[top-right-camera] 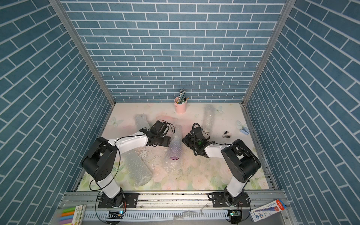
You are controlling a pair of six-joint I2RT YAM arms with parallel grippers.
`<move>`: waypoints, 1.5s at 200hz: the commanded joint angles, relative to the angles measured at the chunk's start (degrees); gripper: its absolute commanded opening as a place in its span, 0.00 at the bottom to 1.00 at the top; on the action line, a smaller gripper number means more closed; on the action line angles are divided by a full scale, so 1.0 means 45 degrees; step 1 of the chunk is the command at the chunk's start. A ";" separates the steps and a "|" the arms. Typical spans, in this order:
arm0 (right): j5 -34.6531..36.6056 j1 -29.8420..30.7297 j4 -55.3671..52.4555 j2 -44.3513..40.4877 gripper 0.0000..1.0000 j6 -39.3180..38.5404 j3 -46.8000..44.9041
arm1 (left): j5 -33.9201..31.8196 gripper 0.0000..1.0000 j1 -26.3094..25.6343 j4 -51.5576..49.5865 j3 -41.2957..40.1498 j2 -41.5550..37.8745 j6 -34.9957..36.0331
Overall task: Unwrap the vase from the bubble wrap
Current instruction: Unwrap the bubble wrap at the center of the board.
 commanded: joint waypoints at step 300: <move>0.3291 0.2994 -0.5555 0.2317 0.08 -0.3085 0.7095 | -0.2727 0.84 0.0599 -0.3458 -0.2872 -0.9437 -0.2343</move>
